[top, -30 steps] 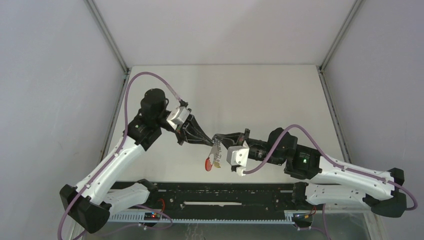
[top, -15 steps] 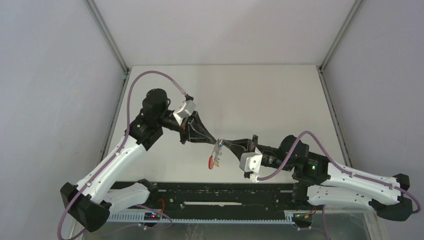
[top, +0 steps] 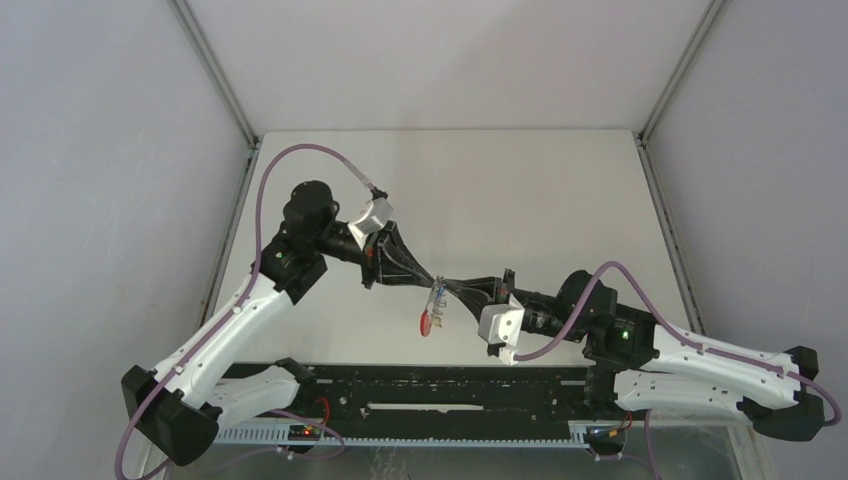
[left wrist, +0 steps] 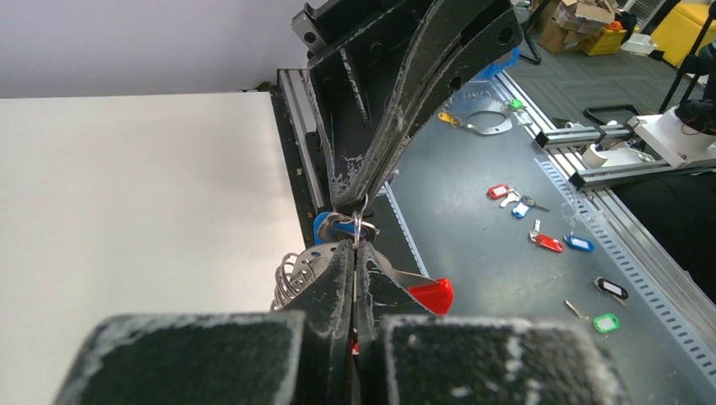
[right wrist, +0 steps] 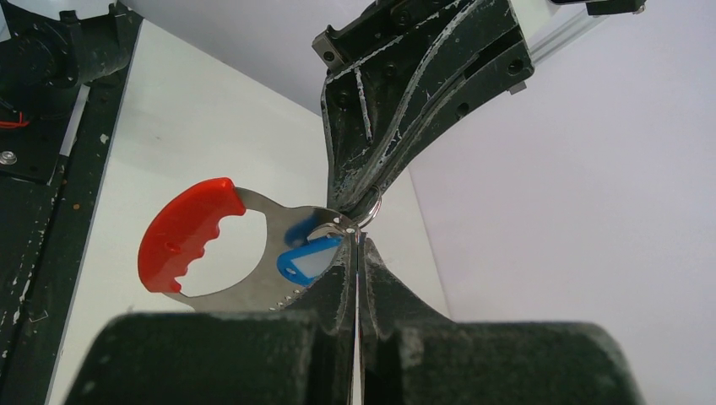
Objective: Put the keys on the keyring
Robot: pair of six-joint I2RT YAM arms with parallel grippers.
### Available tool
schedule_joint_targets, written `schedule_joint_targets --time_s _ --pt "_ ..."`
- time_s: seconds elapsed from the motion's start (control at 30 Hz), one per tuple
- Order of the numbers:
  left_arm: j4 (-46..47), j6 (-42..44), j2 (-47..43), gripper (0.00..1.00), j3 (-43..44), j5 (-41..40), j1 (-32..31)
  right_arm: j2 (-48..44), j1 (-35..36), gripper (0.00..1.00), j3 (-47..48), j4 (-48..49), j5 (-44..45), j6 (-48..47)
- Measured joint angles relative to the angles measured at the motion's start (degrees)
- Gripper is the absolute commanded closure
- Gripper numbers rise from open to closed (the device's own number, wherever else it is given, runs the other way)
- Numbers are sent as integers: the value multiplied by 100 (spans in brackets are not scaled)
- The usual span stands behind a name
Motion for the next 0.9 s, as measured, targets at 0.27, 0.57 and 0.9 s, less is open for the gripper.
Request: schedule_joint_targets --time_s 0.27,0.57,0.9 --pt "26 2 -11 100 -4 2 -2 68 0 100 0 20 50 0" --pt "26 9 -11 100 -4 0 -2 76 0 100 0 74 50 0" --pt "20 146 -11 100 -4 2 -2 76 0 100 0 114 50 2"
